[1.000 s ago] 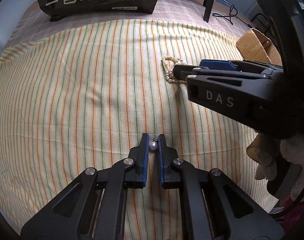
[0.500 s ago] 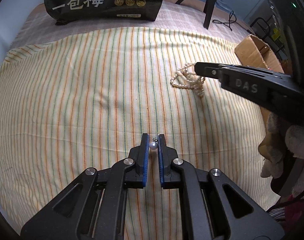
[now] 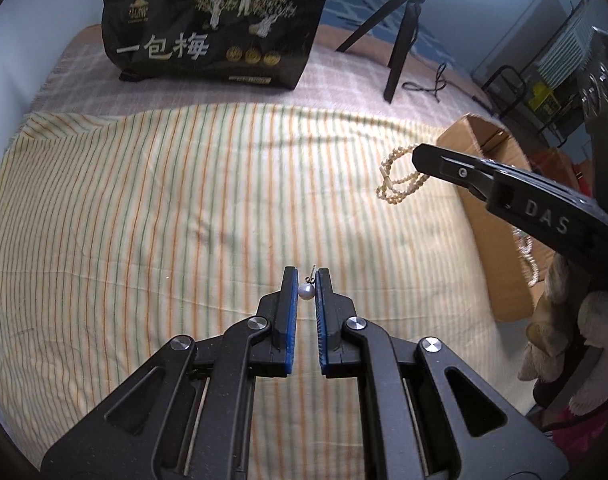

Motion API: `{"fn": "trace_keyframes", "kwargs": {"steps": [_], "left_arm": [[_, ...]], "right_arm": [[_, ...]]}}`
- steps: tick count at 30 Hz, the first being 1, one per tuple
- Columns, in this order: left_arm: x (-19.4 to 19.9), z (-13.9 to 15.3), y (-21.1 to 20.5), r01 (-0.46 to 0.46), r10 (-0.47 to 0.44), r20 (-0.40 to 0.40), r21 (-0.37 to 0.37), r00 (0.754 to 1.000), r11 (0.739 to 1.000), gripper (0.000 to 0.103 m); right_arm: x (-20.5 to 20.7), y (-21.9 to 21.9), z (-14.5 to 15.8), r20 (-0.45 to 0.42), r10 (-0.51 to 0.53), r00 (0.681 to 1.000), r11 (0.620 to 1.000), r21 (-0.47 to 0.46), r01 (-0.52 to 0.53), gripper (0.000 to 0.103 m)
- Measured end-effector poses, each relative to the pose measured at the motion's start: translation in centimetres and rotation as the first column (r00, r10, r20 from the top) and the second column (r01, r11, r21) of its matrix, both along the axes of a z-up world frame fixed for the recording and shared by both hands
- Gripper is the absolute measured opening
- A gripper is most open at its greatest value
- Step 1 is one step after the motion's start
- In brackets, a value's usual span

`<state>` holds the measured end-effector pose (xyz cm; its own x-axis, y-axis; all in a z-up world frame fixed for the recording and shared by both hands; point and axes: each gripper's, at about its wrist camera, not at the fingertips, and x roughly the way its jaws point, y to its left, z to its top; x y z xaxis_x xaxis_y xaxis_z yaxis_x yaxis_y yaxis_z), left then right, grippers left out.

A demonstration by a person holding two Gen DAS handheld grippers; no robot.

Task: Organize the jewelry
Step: 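Carry the pearl earring in the left tool while the right tool carries the pearl strand to the box, then open both tools to drop the earring and pearl strand into the box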

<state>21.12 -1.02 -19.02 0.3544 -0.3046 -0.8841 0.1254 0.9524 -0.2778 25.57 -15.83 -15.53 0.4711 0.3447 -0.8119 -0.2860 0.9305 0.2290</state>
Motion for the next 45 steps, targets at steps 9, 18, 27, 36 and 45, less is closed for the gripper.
{"fn": "trace_keyframes", "kwargs": {"steps": [9,18,27,36,45], "left_arm": [[-0.6,3.2,-2.1,0.015,-0.012,0.061,-0.049,0.998,0.999,0.006],[-1.1,5.8,-6.4,0.075,-0.064,0.117,-0.087,0.991,0.993,0.006],[-2.1,7.4,-12.4,0.169,-0.151,0.163,-0.106,0.975,0.980,0.006],[-3.2,7.8,-18.2,0.248,-0.225,0.184,-0.112,0.957,0.962,0.006],[-3.8,7.1,-22.5,0.305,-0.285,0.193,-0.081,0.939,0.949,0.006]], "right_arm": [[-2.0,-3.3,3.7,0.073,-0.036,0.997,0.999,0.025,0.034,0.005],[-4.1,-8.5,6.4,0.125,-0.107,0.986,0.994,0.039,0.103,0.005],[-5.9,-15.6,8.1,0.152,-0.228,0.962,0.973,0.054,0.222,0.006],[-7.6,-21.2,7.7,0.140,-0.310,0.940,0.951,0.044,0.307,0.006],[-8.0,-24.4,6.9,0.132,-0.335,0.933,0.942,0.020,0.336,0.006]]}}
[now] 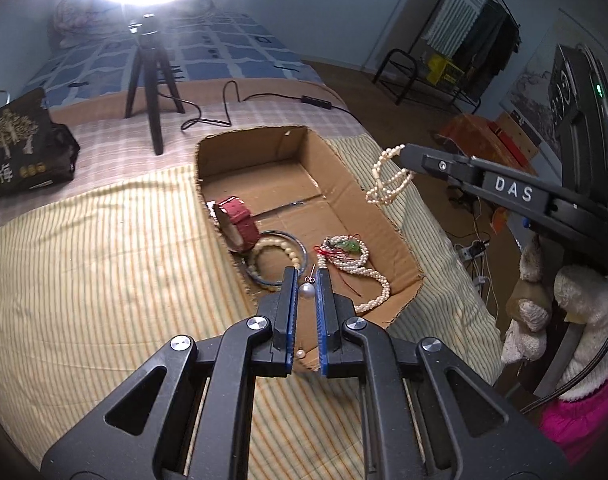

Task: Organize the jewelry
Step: 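Open both tools to drop the earring and pearl strand into the box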

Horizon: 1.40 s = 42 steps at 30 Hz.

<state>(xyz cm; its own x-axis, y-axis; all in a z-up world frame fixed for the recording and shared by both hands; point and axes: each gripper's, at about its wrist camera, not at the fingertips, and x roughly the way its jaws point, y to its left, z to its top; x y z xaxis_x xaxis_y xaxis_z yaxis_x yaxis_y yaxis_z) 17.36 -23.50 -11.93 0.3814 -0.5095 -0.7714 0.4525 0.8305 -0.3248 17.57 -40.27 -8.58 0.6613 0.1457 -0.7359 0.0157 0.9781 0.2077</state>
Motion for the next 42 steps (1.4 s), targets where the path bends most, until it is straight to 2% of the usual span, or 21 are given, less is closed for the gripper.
{"fn": "trace_keyframes", "kwargs": {"steps": [16,30,35,37,42], "left_arm": [[0.1,-0.8,-3.3,0.040,-0.043,0.050,0.061,0.998,0.997,0.006],[0.0,-1.3,-5.1,0.061,-0.067,0.070,0.089,0.995,0.994,0.006],[0.1,-1.2,-5.1,0.062,-0.069,0.074,0.090,0.995,0.994,0.007],[-0.1,-1.2,-5.0,0.065,-0.072,0.078,0.093,0.994,0.993,0.007],[-0.2,-1.1,-5.0,0.063,-0.072,0.084,0.106,0.994,0.992,0.007]], "right_arm": [[4.7,-0.8,-1.5,-0.017,0.008,1.000,1.000,0.003,-0.008,0.006],[6.4,-1.4,-3.2,-0.044,0.007,0.999,1.000,0.024,-0.006,0.006],[6.3,-1.1,-2.9,-0.031,0.009,0.999,1.000,0.022,-0.008,0.011],[6.2,-1.1,-2.8,-0.026,0.007,1.000,1.000,0.021,-0.006,0.025],[6.1,-0.8,-2.7,-0.023,0.008,1.000,1.000,0.005,-0.008,0.034]]}}
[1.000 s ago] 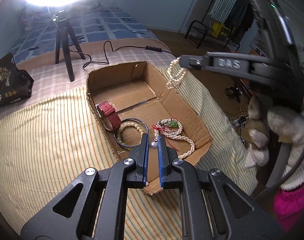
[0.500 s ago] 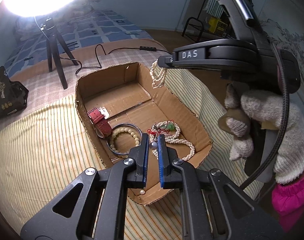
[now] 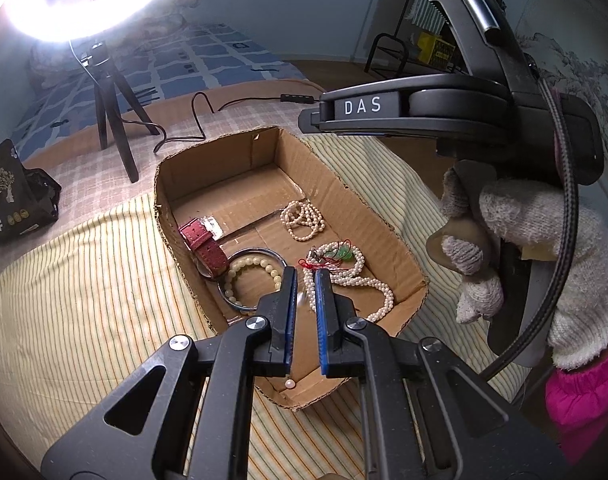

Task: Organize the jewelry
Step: 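Open both tools to drop the earring and pearl strand into the box, then lift both open tools up and away from the box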

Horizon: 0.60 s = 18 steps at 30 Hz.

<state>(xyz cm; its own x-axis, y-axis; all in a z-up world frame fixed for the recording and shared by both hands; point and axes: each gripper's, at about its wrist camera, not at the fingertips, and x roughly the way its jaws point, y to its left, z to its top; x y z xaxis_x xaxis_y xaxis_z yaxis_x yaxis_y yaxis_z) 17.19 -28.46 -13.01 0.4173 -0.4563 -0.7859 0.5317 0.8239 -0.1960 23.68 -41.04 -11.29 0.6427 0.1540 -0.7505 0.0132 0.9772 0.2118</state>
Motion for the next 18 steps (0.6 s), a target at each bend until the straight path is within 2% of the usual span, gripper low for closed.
{"fn": "trace_keyframes", "kwargs": {"steps": [1,2,3,4,5,10,12,15,18], "left_arm": [[0.0,0.0,0.0,-0.001,0.001,0.003,0.003,1.000,1.000,0.008],[0.0,0.0,0.0,-0.002,0.002,0.005,0.007,1.000,1.000,0.018],[0.0,0.0,0.0,-0.005,0.005,0.007,0.009,1.000,1.000,0.037],[0.0,0.1,0.1,-0.010,0.009,0.014,0.008,1.000,1.000,0.044],[-0.1,0.1,0.2,-0.015,0.015,0.020,0.009,1.000,1.000,0.048],[0.0,0.2,0.5,-0.032,0.032,0.022,0.013,0.999,0.999,0.052],[0.0,0.2,0.7,-0.039,0.038,0.026,0.014,0.999,0.999,0.058],[0.0,0.2,0.9,-0.045,0.044,0.026,0.019,0.999,0.999,0.058],[-0.1,0.3,1.1,-0.052,0.051,0.028,0.024,0.998,0.998,0.060]], "right_arm": [[0.0,0.1,0.0,0.001,0.001,1.000,1.000,-0.005,-0.001,0.042],[-0.1,0.2,0.1,0.004,0.002,1.000,1.000,-0.010,-0.002,0.048],[-0.1,0.2,0.2,0.008,0.001,1.000,1.000,-0.015,-0.001,0.061],[-0.2,0.3,0.3,0.017,-0.002,1.000,1.000,-0.024,0.002,0.071],[-0.3,0.4,0.5,0.027,-0.005,1.000,0.999,-0.033,0.006,0.074],[-0.4,0.2,0.9,0.047,-0.020,0.999,0.999,-0.048,0.022,0.091],[-0.4,0.2,0.9,0.047,-0.021,0.999,0.999,-0.044,0.023,0.092],[-0.5,0.2,1.0,0.045,-0.024,0.999,0.999,-0.047,0.026,0.097],[-0.8,0.4,1.1,0.048,-0.021,0.999,0.998,-0.055,0.024,0.098]]}}
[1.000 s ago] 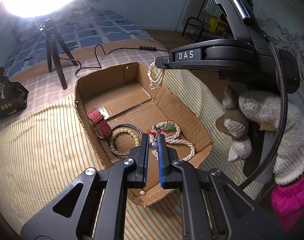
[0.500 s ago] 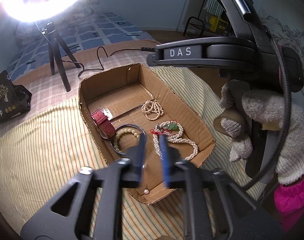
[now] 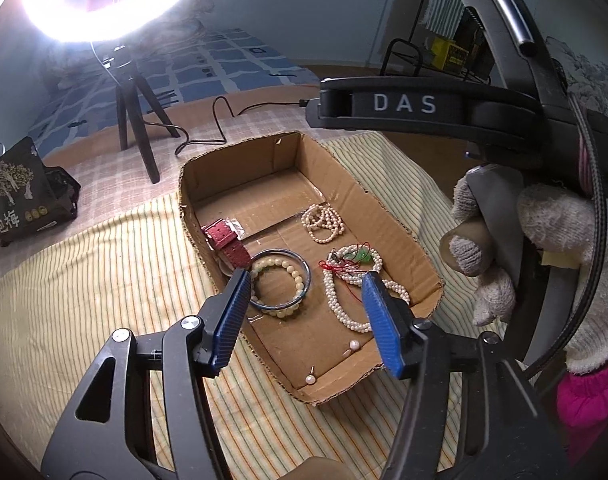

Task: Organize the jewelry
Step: 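Lift both open tools up and away from the box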

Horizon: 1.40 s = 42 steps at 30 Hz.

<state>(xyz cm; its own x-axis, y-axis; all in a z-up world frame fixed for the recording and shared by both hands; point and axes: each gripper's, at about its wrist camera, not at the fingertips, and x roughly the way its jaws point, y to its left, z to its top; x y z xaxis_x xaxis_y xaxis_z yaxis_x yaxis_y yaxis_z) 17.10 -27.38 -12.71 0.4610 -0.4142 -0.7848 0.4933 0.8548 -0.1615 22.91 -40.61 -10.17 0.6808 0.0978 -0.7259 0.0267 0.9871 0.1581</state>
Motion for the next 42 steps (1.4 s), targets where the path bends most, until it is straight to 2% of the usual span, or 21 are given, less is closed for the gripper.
{"fn": "trace_keyframes", "kwargs": {"steps": [10,14,17,24,34,39,42], "left_arm": [[-1.2,1.3,1.4,-0.017,0.017,0.037,0.007,0.999,1.000,0.062],[-1.7,2.1,2.4,-0.028,0.028,0.053,0.006,0.998,1.000,0.063],[-2.4,2.9,3.4,-0.037,0.037,0.076,0.007,0.996,0.999,0.069],[-4.6,4.9,6.0,-0.064,0.063,0.133,0.001,0.989,0.998,0.070],[-8.3,7.6,9.3,-0.107,0.101,0.249,0.008,0.963,0.994,0.081],[-10.0,9.3,10.7,-0.123,0.131,0.304,-0.047,0.944,0.991,0.092],[-10.7,9.9,11.2,-0.123,0.140,0.326,-0.073,0.935,0.990,0.094]], "right_arm": [[-1.4,1.0,1.3,0.019,0.001,1.000,1.000,-0.006,0.000,0.098],[-2.6,1.6,2.3,0.038,0.005,0.999,1.000,-0.008,-0.005,0.098],[-3.6,1.9,2.9,0.052,0.003,0.999,1.000,-0.011,-0.003,0.098],[-6.5,2.9,4.8,0.103,-0.001,0.995,1.000,-0.031,0.004,0.100],[-11.1,3.8,7.5,0.202,-0.040,0.979,0.996,-0.067,0.055,0.103],[-13.0,4.2,8.5,0.240,-0.045,0.970,0.992,-0.100,0.071,0.103],[-13.8,4.4,8.7,0.252,-0.049,0.966,0.991,-0.112,0.080,0.103]]}}
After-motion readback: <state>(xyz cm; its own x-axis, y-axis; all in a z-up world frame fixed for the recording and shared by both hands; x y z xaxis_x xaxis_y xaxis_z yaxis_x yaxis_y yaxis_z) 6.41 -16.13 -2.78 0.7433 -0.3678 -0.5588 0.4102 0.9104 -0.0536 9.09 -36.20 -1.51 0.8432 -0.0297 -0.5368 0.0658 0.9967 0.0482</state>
